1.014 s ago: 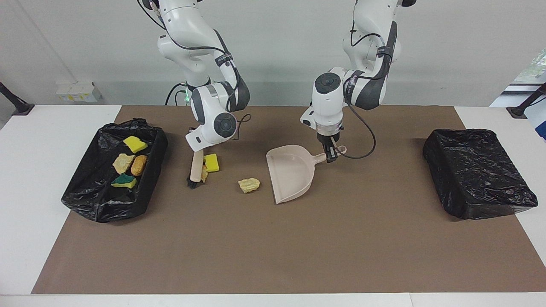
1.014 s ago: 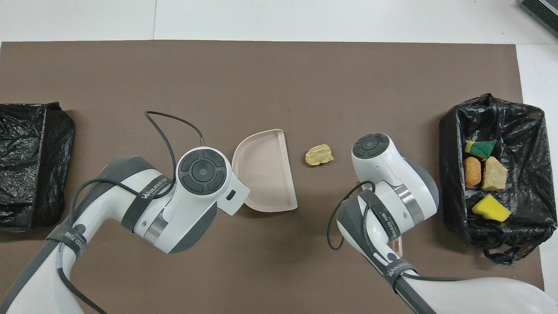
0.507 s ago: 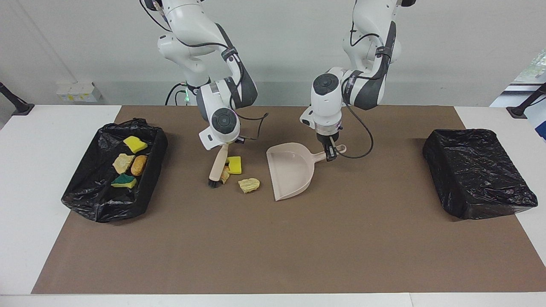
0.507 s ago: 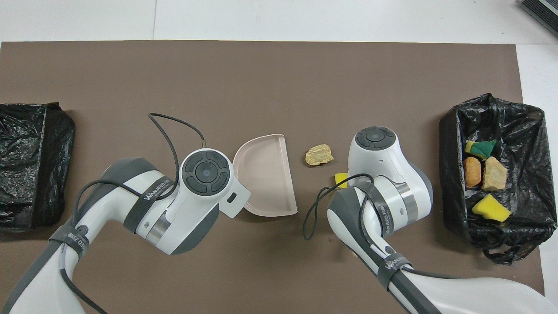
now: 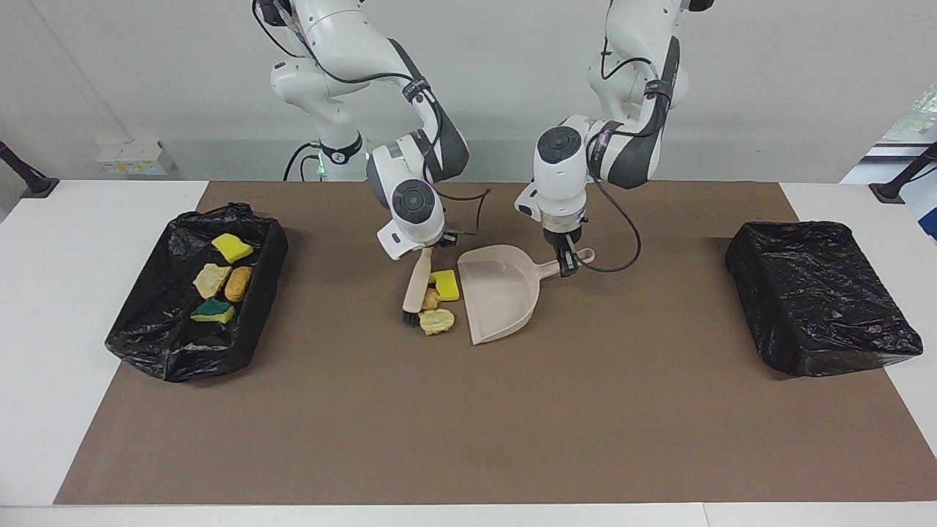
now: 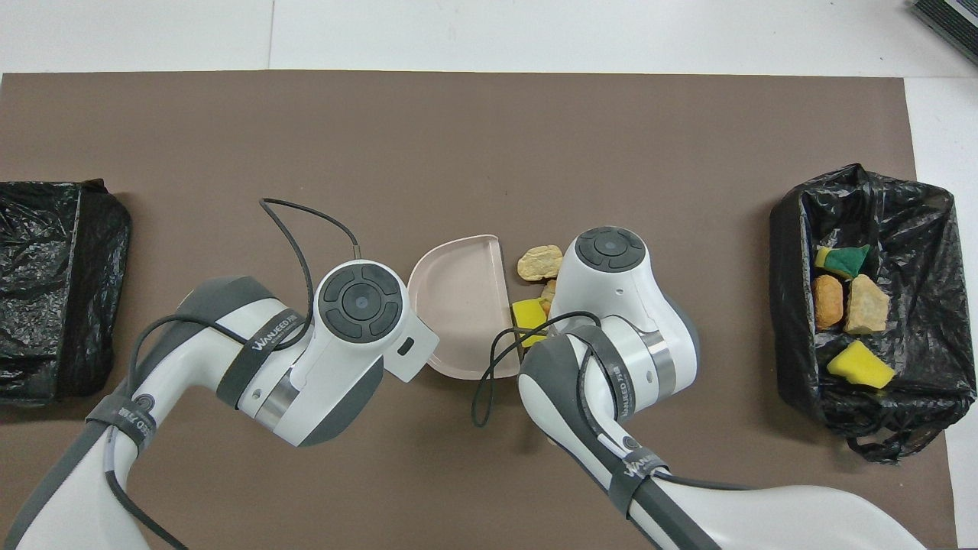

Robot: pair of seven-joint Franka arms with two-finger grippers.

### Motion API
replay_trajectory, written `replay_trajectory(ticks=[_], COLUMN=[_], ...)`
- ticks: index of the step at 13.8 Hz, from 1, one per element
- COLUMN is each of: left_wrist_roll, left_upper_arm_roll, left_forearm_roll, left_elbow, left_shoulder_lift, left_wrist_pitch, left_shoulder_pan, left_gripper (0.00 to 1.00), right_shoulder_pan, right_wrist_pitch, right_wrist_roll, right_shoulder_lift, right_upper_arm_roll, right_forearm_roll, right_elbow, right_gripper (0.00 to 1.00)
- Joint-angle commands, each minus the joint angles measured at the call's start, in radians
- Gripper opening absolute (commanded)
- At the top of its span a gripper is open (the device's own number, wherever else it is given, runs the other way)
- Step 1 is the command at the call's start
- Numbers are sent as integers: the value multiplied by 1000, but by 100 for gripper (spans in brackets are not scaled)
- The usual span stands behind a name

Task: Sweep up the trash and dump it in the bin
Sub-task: 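Sweep the bread, sponge and orange crumb into the dustpan with the right gripper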

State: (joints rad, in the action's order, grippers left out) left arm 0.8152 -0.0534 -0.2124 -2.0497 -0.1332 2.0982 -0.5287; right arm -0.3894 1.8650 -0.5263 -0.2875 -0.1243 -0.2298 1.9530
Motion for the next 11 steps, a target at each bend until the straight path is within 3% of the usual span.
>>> replay_trajectory(ticks=[1, 7, 11], left_wrist_roll=[10, 7, 9], left_upper_arm_roll=[9, 9, 9], left_forearm_roll=[-18, -15, -13], left_elbow=[-18, -24, -40], left_shoulder_lift=[10, 12, 15], left_wrist_pitch=[5, 6, 31], left_shoulder_pan=[-8, 1, 18], left_gripper=[0, 0, 0], right_shoulder_pan=[-37, -57, 16], right_wrist_pitch=[48, 52, -119], right_wrist_roll=[151, 328, 416], right_shoulder_lift=[-24, 1, 118], right_upper_arm_roll=[-14, -66, -60], right_forearm_roll=[-48, -149, -129], right_elbow=[-23, -28, -28], right_gripper=[0, 0, 0])
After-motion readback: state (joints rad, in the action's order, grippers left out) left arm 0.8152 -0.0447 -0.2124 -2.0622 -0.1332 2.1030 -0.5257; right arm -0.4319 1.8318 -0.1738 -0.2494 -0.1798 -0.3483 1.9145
